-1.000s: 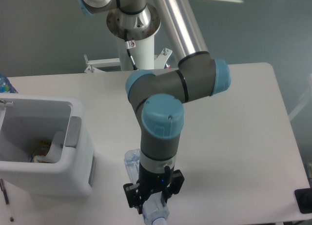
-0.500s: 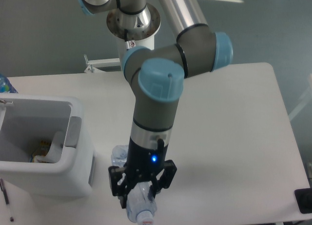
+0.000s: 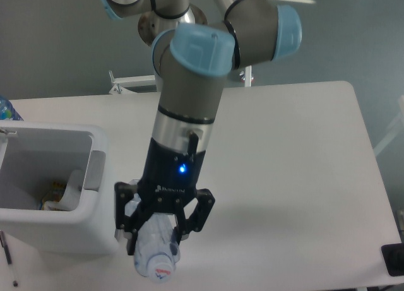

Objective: Place the trash in the trash can
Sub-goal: 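Lift the bottle and carry it over the trash bin, then open the gripper to release the bottle into the bin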

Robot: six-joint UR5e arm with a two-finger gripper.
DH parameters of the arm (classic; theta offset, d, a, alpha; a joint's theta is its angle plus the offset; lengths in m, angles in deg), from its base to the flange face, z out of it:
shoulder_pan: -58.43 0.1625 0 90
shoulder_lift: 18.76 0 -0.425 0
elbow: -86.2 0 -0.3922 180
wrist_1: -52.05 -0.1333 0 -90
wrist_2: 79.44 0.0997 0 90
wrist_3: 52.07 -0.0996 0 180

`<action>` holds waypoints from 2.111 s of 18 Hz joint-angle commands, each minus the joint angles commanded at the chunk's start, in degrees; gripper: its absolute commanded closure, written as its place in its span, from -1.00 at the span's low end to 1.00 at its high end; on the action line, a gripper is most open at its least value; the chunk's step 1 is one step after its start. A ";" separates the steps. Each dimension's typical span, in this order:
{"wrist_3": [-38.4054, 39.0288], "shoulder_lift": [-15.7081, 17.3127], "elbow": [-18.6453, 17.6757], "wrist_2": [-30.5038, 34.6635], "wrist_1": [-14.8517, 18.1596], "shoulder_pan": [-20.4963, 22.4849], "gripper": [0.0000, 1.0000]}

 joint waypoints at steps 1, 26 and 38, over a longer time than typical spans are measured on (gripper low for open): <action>0.00 -0.17 0.79 -1.66 -0.18 0.00 -0.32; -0.61 3.87 -7.90 -3.97 -3.77 -9.75 -0.33; -7.47 3.95 -11.86 -0.72 -4.58 -11.87 -0.86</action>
